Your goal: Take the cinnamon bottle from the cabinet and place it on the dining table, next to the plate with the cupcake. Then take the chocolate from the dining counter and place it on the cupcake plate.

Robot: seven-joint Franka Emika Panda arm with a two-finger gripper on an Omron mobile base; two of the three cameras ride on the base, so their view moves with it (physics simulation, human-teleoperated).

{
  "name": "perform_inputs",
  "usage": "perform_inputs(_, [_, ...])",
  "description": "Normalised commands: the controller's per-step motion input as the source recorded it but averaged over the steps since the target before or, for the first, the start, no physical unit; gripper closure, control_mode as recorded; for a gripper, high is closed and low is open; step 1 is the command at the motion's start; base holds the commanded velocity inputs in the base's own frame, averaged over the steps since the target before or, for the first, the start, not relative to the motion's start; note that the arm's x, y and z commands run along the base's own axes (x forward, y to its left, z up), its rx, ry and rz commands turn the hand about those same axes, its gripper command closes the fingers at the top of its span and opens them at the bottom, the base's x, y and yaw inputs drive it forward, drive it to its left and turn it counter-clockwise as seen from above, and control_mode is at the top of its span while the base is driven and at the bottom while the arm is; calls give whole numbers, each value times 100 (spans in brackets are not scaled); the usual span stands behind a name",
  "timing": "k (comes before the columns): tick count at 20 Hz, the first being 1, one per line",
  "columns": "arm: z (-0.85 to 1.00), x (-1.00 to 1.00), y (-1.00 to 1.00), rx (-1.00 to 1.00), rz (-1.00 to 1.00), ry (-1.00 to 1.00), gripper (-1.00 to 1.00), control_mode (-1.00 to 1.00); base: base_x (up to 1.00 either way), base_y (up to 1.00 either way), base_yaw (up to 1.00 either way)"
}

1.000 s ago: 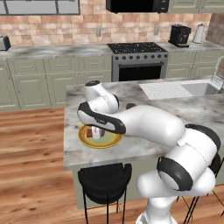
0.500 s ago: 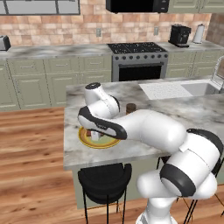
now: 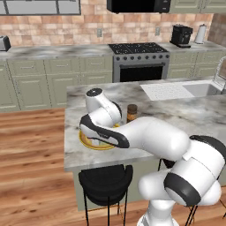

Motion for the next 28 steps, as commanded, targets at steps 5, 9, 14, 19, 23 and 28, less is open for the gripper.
perform_inputs(5, [-6, 0, 0, 0, -3, -3, -100, -100, 0, 0, 0])
perform_inputs(9, [0, 0, 0, 0, -2, -7, -100, -100, 0, 0, 0])
perform_inputs(14, [43, -15, 0, 0, 0, -4, -100, -100, 0, 0, 0])
perform_inputs(19, [83, -41, 0, 4, 0, 0, -100, -100, 0, 0, 0])
perform_inputs(23, [91, -37, -3, 8, -4, 1, -100, -100, 0, 0, 0])
perform_inputs(28, [58, -34, -46, 9, -5, -3, -100, -100, 0, 0, 0])
